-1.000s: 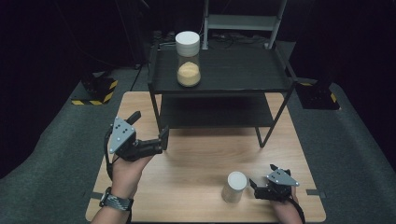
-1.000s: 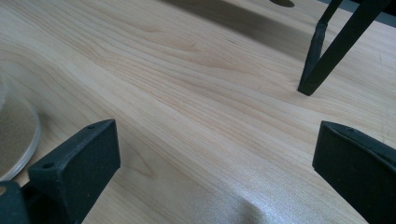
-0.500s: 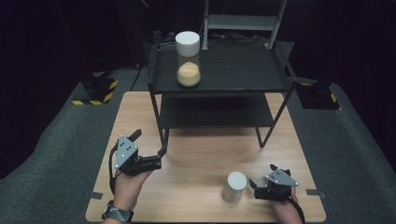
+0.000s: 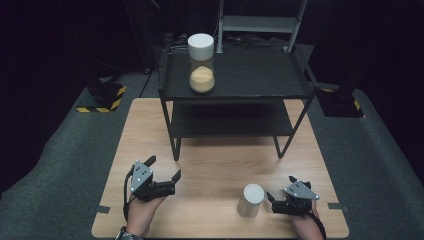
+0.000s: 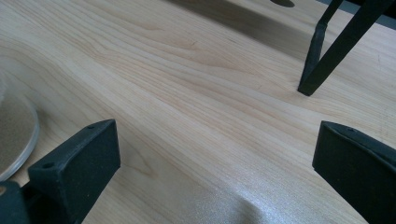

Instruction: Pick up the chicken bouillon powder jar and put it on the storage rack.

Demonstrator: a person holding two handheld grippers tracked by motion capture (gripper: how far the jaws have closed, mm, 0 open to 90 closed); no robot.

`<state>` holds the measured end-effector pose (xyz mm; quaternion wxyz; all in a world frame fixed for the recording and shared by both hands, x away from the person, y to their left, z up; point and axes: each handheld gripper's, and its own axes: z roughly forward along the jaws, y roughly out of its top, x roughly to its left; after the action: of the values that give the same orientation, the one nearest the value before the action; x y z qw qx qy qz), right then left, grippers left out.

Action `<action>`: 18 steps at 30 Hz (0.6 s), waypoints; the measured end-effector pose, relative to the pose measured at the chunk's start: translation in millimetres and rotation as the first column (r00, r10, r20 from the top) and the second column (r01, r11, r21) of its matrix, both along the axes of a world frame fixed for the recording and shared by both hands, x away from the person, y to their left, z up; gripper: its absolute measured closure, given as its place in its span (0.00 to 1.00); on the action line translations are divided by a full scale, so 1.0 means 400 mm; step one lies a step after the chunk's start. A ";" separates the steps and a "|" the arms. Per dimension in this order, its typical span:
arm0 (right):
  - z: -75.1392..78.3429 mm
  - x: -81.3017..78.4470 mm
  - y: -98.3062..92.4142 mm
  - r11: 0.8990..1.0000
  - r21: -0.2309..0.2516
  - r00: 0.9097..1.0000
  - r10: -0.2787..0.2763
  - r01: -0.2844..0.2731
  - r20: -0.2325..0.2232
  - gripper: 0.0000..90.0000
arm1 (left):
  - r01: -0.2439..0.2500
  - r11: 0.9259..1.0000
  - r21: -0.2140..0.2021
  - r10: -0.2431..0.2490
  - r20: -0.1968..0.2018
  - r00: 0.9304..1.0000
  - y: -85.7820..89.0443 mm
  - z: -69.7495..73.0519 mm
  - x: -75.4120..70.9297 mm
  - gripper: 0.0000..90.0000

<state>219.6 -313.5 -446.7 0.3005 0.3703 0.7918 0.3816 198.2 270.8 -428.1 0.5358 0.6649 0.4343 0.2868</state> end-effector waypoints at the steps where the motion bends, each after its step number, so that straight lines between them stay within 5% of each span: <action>1: 0.000 0.000 0.001 1.000 -0.001 1.000 -0.001 0.001 0.000 0.00 | 0.000 1.000 0.004 0.000 -0.003 1.000 -0.001 -0.006 0.000 0.00; 14: 0.001 -0.002 0.010 1.000 -0.018 1.000 -0.008 0.008 0.003 0.00 | 0.018 0.992 0.123 -0.005 -0.106 0.994 -0.019 -0.074 0.013 0.00; 18: 0.000 -0.003 0.013 1.000 -0.026 1.000 -0.010 0.010 0.006 0.00 | 0.033 0.984 0.174 -0.010 -0.128 0.992 -0.029 -0.083 0.016 0.00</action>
<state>218.3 -308.1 -446.5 0.3096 0.3693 0.7938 0.3711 204.8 259.0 -461.5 0.4494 0.7311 0.4332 0.2755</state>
